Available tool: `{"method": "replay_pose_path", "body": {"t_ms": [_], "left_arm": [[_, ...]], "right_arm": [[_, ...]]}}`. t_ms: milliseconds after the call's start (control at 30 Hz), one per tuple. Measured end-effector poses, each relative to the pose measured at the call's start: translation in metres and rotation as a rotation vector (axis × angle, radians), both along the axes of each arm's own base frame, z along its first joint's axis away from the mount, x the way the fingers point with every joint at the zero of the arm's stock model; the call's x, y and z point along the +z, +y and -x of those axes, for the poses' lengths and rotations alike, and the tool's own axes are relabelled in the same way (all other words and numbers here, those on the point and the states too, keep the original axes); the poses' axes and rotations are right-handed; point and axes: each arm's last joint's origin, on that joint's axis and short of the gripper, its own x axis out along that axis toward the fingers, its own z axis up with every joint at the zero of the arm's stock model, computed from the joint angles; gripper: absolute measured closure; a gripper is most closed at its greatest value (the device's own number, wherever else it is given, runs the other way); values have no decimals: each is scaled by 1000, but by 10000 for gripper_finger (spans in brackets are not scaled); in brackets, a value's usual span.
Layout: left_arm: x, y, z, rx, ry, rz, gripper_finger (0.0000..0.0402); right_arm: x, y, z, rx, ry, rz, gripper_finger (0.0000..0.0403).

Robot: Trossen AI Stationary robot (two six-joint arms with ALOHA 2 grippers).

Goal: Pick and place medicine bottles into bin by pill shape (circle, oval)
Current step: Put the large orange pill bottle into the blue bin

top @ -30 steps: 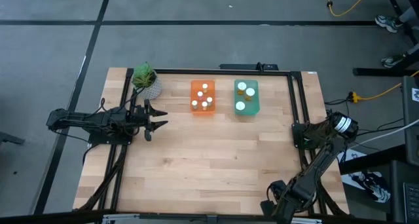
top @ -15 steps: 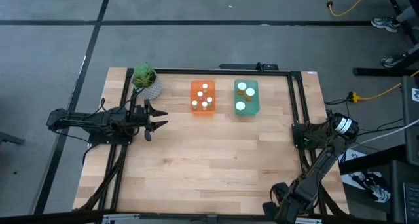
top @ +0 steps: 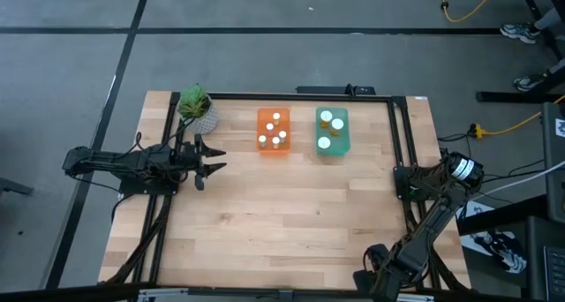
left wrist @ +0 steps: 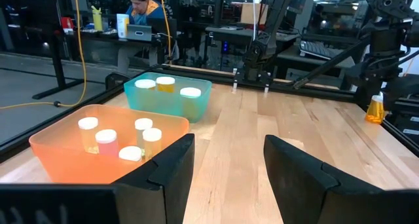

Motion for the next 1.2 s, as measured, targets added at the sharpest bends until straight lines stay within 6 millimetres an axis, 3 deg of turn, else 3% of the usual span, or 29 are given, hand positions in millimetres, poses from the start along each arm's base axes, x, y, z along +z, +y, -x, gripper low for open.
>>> {"method": "replay_pose_path", "body": {"t_ms": [233,500,800,1200], "left_arm": [[0,0,0,0,0,0,225],[0,0,0,0,0,0,225],[0,0,0,0,0,0,225],[0,0,0,0,0,0,225]], "right_arm": [[12,-17,-3,27,-41,76,181],[43,-69,-19,113,-56,154,194],[77,-157,-42,220,-71,195,189],[101,-314,-58,236,-209,300,186]]}}
